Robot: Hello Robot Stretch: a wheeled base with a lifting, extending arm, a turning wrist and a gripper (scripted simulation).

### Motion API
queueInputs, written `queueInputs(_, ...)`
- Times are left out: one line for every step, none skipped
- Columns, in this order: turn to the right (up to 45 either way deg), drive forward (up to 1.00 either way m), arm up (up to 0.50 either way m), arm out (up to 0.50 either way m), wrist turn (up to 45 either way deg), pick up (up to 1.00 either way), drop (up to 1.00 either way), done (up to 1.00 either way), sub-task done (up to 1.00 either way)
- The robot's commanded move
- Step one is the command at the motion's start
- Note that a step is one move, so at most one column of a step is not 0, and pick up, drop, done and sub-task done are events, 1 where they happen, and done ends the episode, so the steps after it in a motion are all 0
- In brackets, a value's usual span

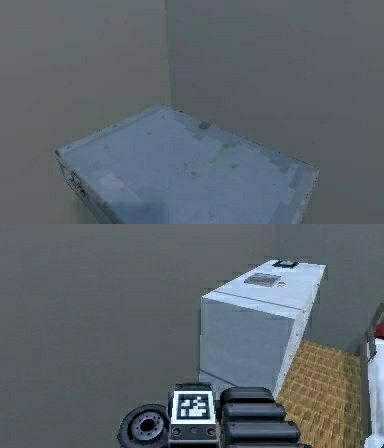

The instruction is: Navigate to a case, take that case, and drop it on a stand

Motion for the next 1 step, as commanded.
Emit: queueInputs(0.0,0.00,0.00,0.00,39.0,0.00,0.00,0.00,0.00)
